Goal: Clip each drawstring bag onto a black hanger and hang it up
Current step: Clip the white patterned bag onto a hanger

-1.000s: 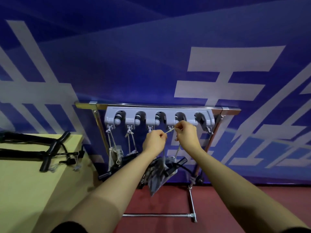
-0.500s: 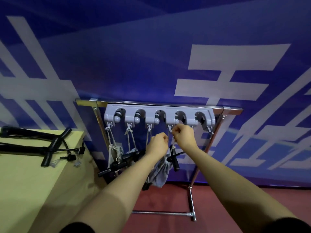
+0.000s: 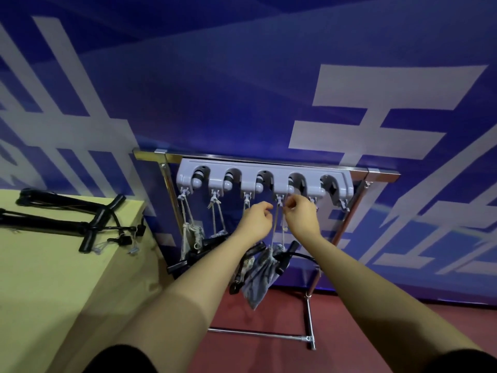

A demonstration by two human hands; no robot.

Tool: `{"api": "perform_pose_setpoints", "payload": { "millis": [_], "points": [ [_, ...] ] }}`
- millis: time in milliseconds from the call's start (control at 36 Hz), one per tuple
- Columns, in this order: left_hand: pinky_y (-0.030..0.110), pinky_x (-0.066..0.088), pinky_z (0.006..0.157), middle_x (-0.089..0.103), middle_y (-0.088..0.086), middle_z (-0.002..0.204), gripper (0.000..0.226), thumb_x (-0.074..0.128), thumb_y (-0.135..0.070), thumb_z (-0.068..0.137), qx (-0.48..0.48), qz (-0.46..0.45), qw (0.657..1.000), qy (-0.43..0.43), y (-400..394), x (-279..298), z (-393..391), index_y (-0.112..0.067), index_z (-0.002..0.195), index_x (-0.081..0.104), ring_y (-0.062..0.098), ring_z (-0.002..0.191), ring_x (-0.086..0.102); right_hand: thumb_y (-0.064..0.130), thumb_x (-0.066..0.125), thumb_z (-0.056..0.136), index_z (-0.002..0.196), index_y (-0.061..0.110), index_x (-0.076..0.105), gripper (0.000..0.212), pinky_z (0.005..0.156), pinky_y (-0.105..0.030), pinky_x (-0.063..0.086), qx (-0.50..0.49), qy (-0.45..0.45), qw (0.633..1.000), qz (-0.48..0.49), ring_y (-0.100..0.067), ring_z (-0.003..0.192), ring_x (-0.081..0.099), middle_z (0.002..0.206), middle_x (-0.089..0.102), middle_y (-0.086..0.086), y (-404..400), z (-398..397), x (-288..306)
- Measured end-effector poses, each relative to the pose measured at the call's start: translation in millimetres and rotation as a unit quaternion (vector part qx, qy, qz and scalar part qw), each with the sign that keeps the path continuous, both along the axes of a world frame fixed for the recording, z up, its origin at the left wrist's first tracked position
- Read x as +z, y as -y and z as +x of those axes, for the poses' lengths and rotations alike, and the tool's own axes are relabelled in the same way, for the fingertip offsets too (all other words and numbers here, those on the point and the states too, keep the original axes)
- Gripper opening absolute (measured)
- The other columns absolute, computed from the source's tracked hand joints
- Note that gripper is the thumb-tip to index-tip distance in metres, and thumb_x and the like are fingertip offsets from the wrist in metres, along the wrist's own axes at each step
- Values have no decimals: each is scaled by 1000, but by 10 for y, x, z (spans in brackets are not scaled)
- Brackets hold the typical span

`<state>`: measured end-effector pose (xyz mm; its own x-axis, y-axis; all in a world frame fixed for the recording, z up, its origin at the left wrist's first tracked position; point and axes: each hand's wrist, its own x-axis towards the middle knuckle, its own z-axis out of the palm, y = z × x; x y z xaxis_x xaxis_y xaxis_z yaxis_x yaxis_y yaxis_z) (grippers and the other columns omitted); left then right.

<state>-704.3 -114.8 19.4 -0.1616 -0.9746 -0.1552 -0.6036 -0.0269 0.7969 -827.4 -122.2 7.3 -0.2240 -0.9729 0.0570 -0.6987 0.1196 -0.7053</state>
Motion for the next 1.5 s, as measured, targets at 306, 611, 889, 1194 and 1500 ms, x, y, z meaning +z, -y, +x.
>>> {"api": "perform_pose_setpoints", "payload": {
  "millis": [306,611,889,1194,1500],
  "points": [
    [26,43,74,67,9,92,28,41,-11,95,105,-69,992,15,-530,222,714,-10,115,61,24,84,61,8,45,93,95,18,43,10,62,-40,38,72,67,991,-87,-24,73,47,96,51,-6,-480,641,230],
    [28,44,83,69,15,103,23,48,-8,90,218,-68,973,35,-1230,319,2031,-5,105,65,29,98,62,7,48,91,94,9,55,8,66,-31,39,237,91,967,22,-20,71,52,74,55,0,-888,1870,289],
    [22,40,76,68,13,107,23,47,-6,91,299,-48,952,47,-1672,0,3580,-4,106,64,27,100,61,2,47,87,87,14,57,16,64,-27,39,310,69,947,47,-18,71,53,66,53,5,-1076,3396,12],
    [38,47,95,53,14,132,34,44,-13,94,283,109,938,165,-1845,-728,5411,-7,125,54,31,115,54,0,43,91,109,10,66,31,86,-28,44,407,-19,906,115,-23,101,59,118,64,-9,-1197,5099,-632],
    [50,27,113,12,6,157,57,45,-23,95,133,249,931,232,-1836,-1256,6197,-19,148,24,30,143,16,1,37,90,135,26,51,53,100,-39,40,513,-193,830,102,-28,127,46,145,47,3,-1244,5935,-1210]
  ]
}}
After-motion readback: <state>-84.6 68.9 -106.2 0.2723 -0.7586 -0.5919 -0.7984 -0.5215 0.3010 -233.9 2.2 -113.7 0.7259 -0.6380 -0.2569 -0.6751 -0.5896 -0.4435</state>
